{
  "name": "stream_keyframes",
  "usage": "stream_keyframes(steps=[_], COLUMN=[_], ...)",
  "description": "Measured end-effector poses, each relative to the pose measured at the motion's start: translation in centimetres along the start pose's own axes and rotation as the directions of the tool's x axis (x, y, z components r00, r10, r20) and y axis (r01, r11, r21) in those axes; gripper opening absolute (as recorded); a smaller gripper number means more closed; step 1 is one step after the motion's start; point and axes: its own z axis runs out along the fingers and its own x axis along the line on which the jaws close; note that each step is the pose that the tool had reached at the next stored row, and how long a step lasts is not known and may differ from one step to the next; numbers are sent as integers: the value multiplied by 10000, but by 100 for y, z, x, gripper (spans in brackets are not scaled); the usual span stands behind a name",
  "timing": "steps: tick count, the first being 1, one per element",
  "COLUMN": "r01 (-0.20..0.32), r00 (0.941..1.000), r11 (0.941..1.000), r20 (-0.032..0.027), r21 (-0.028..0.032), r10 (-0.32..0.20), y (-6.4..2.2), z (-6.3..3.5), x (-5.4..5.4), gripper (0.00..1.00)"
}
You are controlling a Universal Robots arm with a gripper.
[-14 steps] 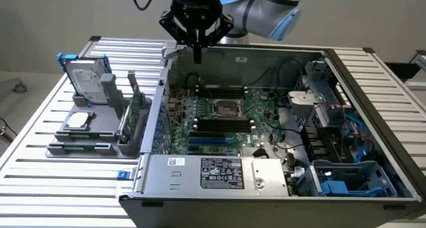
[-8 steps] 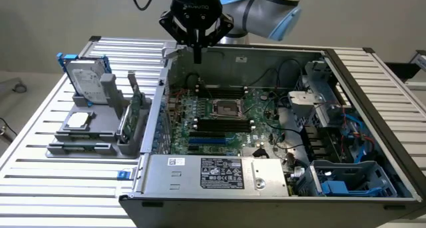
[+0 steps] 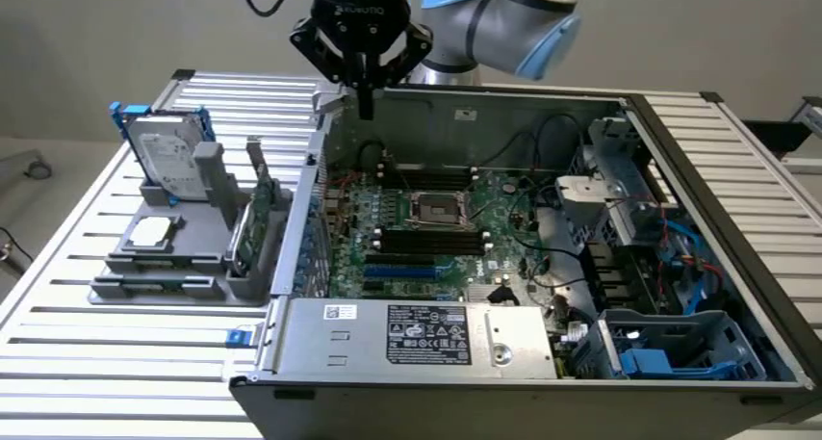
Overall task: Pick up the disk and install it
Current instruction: 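Reach for the disk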
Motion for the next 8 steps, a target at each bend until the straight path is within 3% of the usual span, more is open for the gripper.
stream_keyframes(steps=[8], r01=[-1], r00=[10000], r11=[10000], r20=[-2], r21=[1], r10=[1], y=[73], z=[3], x=[369], gripper=[11])
